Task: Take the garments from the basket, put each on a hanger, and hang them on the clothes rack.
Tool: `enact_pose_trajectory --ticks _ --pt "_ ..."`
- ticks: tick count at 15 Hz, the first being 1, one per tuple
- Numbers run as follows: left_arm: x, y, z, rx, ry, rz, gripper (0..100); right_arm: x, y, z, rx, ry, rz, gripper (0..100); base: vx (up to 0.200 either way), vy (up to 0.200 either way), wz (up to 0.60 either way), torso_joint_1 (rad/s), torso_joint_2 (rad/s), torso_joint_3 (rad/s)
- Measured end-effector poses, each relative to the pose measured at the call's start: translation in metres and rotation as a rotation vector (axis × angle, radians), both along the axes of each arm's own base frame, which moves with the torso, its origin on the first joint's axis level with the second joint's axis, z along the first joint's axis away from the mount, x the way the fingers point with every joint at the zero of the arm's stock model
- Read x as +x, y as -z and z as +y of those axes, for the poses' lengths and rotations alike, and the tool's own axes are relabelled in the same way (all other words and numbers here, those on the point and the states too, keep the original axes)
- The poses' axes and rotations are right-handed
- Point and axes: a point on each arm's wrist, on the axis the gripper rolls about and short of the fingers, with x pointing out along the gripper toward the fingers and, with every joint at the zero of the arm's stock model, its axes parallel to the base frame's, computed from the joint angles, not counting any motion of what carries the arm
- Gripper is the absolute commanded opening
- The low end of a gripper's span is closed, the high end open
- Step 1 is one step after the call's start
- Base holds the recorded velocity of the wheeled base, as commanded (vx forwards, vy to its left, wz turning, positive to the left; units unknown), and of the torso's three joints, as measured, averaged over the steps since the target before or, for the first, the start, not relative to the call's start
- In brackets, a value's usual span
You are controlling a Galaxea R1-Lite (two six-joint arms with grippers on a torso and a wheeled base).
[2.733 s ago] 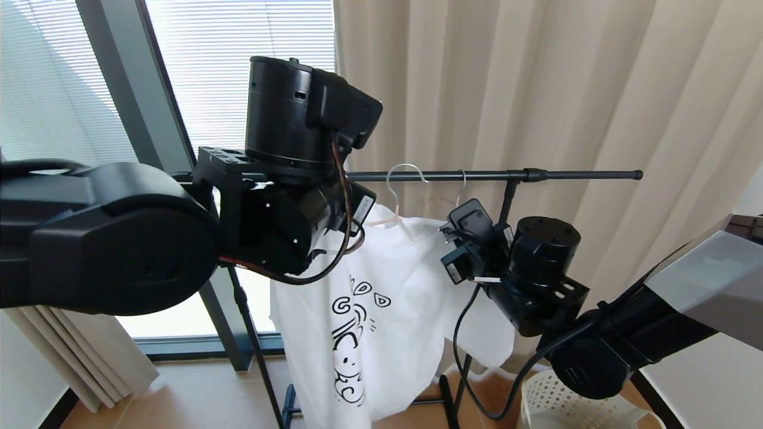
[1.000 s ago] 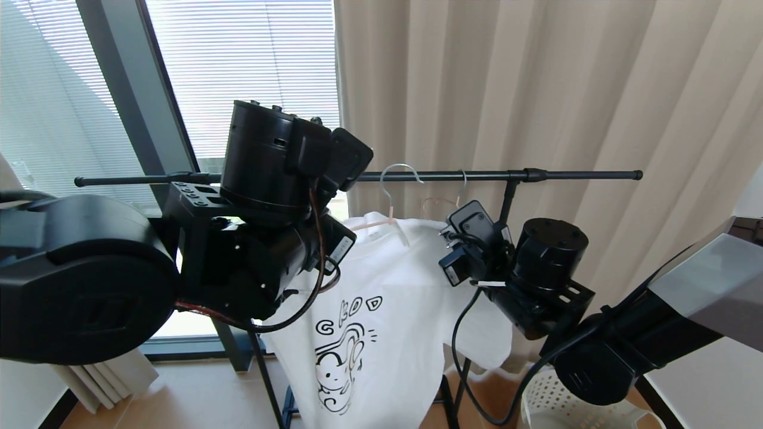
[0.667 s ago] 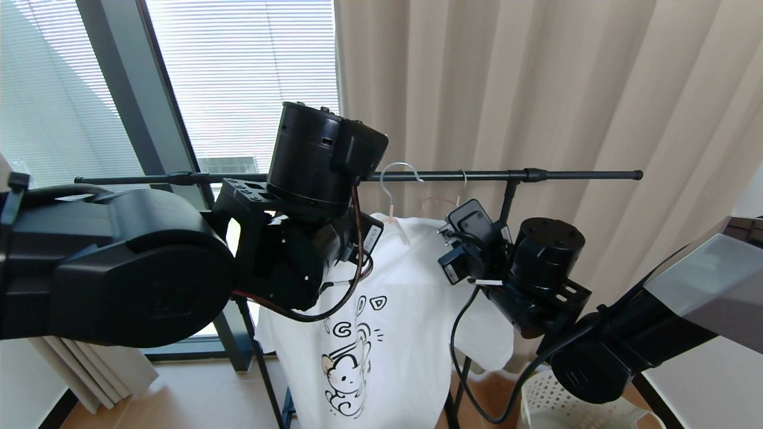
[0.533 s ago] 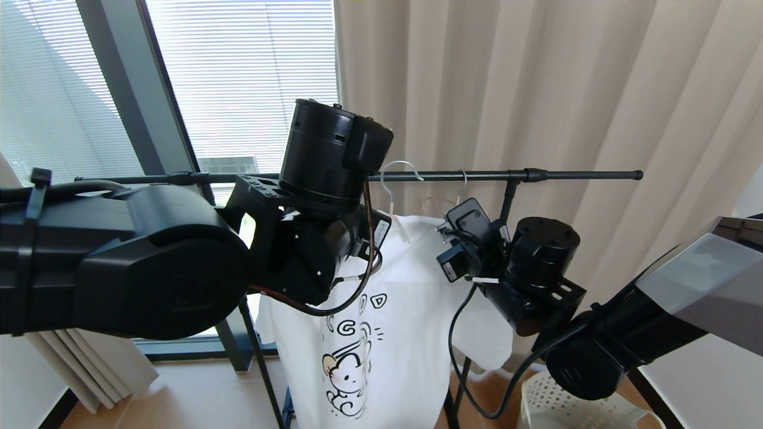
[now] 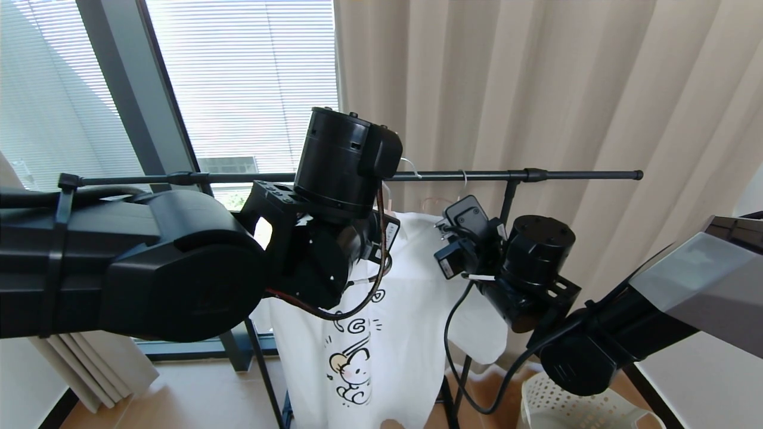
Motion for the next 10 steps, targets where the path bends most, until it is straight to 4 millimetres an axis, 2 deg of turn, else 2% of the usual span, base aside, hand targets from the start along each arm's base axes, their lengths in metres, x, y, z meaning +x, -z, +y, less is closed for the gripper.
enact_pose_trajectory --ticks 10 --pt "-0.0008 0.0041 0.0009 0.014 0.001 0.01 0 -0.0014 -0.0092 -0.0021 0.031 0.001 -0.017 0 0.0 0.0 0.0 0.0 0.0 0.0"
